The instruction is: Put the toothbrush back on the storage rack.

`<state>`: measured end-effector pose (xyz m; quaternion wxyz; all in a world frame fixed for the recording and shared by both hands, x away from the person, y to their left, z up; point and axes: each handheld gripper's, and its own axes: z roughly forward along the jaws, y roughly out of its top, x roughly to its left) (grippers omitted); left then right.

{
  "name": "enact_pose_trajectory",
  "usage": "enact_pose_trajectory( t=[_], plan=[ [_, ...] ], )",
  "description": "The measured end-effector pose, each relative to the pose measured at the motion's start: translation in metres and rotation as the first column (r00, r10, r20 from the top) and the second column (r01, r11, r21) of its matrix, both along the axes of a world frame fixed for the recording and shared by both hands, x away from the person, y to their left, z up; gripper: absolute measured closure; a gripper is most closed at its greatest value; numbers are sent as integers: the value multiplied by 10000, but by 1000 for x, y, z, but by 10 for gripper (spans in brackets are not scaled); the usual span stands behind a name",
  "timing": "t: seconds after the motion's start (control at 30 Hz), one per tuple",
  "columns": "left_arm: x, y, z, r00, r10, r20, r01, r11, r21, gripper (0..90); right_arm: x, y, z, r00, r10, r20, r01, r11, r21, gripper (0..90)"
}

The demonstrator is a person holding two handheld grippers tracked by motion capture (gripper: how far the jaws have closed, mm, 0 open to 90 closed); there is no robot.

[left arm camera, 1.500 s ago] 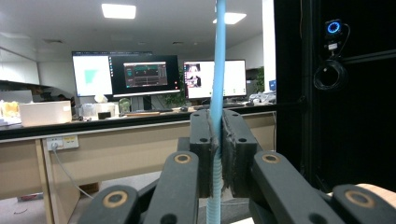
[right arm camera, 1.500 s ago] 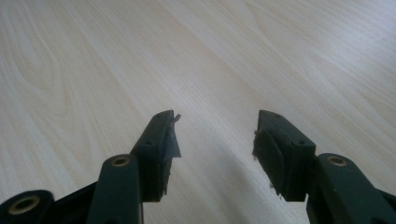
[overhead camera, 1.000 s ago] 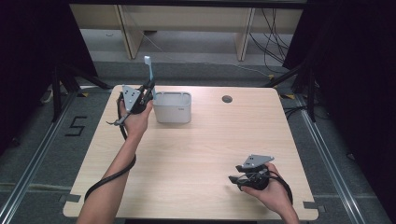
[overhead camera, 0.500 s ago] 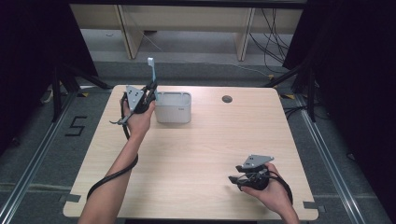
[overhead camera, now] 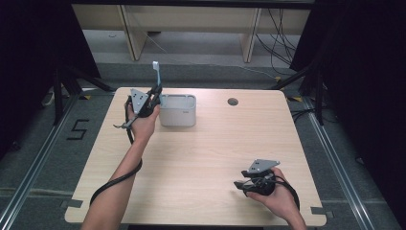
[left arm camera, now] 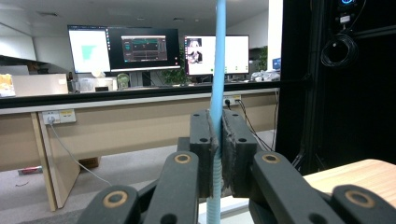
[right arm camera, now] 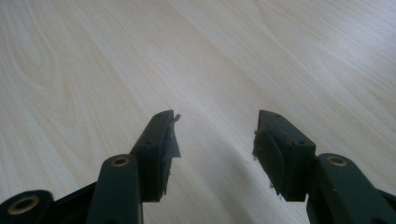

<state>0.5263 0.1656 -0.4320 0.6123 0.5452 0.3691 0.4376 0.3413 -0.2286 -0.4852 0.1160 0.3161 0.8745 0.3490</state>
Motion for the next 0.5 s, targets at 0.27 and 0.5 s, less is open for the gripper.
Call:
enact_pose_trajectory(
  t=[0.27,0.5],
  plan=[
    [0,2,-4,9999,5,-142,-5,10000,28,831,0,0,-1,10000,35,22,-35,10000,-3,481],
    [1,2,-8,9997,-18,-224,18,10000,-11,831,1,1,-1,9999,105,134,-105,9999,-47,481]
  ],
)
